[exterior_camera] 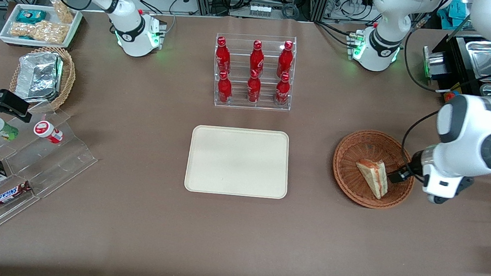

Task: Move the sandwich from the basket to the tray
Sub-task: 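Lower the left gripper into the wicker basket and grasp the sandwich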

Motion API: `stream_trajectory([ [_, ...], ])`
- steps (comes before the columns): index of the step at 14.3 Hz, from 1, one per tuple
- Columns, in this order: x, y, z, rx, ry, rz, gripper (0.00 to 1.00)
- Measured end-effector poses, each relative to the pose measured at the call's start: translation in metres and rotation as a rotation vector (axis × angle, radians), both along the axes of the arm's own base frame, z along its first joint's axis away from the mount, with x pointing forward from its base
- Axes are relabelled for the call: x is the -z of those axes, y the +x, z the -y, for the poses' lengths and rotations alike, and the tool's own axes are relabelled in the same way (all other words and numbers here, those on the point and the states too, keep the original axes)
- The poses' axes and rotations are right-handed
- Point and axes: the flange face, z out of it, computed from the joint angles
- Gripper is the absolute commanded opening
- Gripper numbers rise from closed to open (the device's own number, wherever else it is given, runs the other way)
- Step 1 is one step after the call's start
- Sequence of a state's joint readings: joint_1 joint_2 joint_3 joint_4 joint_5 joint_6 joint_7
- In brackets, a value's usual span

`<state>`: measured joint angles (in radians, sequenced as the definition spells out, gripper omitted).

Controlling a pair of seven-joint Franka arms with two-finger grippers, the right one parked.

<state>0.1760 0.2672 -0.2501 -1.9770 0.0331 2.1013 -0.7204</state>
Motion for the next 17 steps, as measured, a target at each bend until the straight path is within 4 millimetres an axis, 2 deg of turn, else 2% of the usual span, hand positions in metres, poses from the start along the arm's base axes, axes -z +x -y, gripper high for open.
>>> stream_trajectory([
  [3,0.037,-0.014,0.003,-0.037,-0.003,0.026,1.00],
  [8,0.059,-0.018,0.011,-0.032,-0.012,0.015,1.00],
  [11,0.084,-0.028,0.024,-0.018,-0.021,0.028,0.99],
  [12,0.092,-0.033,0.024,-0.018,-0.023,0.023,0.79],
  [13,0.098,-0.036,0.024,-0.020,-0.024,0.017,0.48],
  [14,0.100,-0.036,0.024,-0.025,-0.024,0.013,0.28],
  [15,0.100,-0.036,0.024,-0.032,-0.023,0.013,0.15],
  [17,0.096,-0.033,0.024,-0.050,-0.023,0.022,0.07],
])
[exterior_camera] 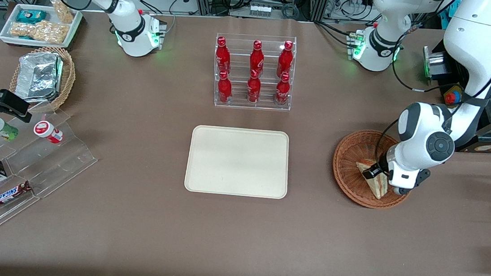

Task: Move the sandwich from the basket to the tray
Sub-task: 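Lower the left gripper into the wicker basket and grasp the sandwich, then lift the sandwich and carry it over the cream tray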

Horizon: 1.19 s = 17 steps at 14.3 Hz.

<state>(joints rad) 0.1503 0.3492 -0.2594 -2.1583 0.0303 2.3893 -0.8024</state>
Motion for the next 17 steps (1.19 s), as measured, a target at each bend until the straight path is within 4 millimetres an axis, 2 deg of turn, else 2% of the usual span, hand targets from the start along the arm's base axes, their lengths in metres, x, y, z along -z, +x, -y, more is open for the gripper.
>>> stream_trajectory([
  [2,-0.024,0.014,0.000,-0.041,0.005,0.035,0.08],
  [4,-0.073,0.027,0.009,-0.016,0.020,-0.001,0.08],
  [5,-0.104,0.030,0.025,0.026,0.026,-0.033,0.08],
  [6,-0.131,0.031,0.051,0.076,0.030,-0.060,0.08],
  [7,-0.151,0.028,0.085,0.135,0.033,-0.072,0.08],
  [8,-0.160,0.022,0.126,0.203,0.030,-0.069,0.09],
  [10,-0.151,0.004,0.210,0.333,0.016,-0.061,0.10],
  [13,-0.108,-0.020,0.313,0.485,-0.026,-0.061,0.13],
  [15,-0.085,-0.026,0.362,0.537,-0.057,-0.059,0.16],
  [17,-0.071,-0.027,0.399,0.558,-0.078,-0.052,0.27],
])
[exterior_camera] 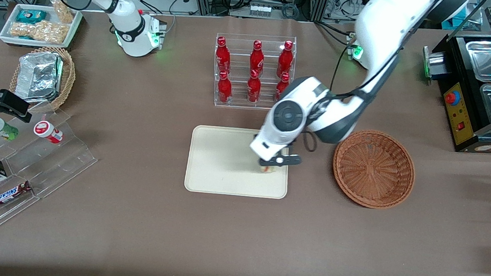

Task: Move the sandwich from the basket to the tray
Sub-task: 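Lift the sandwich and carry it over the cream tray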

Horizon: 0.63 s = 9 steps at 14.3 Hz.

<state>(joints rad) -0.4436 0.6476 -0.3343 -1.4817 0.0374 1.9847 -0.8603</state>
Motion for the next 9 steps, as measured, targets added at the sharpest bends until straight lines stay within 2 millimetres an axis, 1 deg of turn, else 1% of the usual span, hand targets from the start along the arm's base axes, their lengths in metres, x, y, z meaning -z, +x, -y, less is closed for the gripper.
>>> stream_trajectory([
  [1,0.007,-0.001,0.017,0.013,0.003,0.013,0.28],
  [3,0.029,-0.006,0.048,0.005,0.044,0.055,0.30],
  [4,0.040,-0.007,0.060,-0.003,0.064,0.076,0.32],
  [5,0.051,-0.009,0.069,-0.002,0.074,0.085,0.39],
  [7,0.065,-0.011,0.081,0.000,0.065,0.094,0.74],
  [8,0.069,-0.010,0.085,-0.002,0.044,0.107,1.00],
  [9,0.071,-0.007,0.088,-0.008,0.015,0.127,1.00],
])
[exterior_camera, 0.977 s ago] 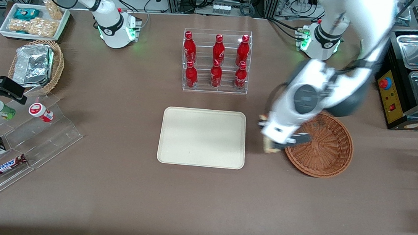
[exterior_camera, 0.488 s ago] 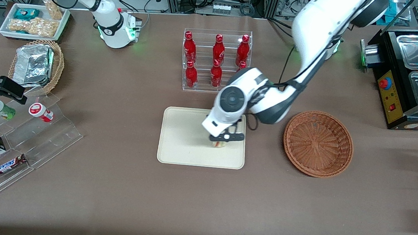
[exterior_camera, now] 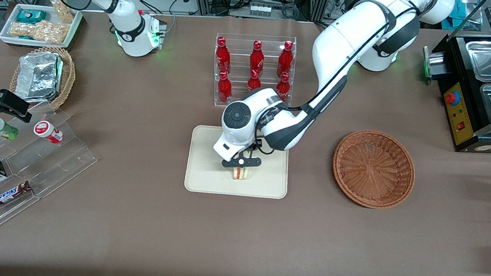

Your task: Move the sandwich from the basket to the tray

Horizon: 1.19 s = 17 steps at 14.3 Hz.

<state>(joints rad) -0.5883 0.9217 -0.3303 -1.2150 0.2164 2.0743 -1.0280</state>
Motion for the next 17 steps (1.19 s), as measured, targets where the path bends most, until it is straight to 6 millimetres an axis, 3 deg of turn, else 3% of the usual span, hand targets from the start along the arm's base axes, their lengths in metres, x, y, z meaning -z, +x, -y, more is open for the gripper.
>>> stream_trajectory([
  [5,-0.005,0.011,0.001,-0.051,-0.034,0.032,1.00],
  [7,-0.025,0.025,-0.006,-0.090,-0.043,0.055,1.00],
  [9,-0.057,0.041,-0.022,-0.124,-0.033,0.071,1.00],
  [13,-0.150,0.090,-0.109,-0.212,0.020,0.071,1.00],
  [17,-0.246,0.109,-0.208,-0.185,-0.061,-0.024,1.00],
])
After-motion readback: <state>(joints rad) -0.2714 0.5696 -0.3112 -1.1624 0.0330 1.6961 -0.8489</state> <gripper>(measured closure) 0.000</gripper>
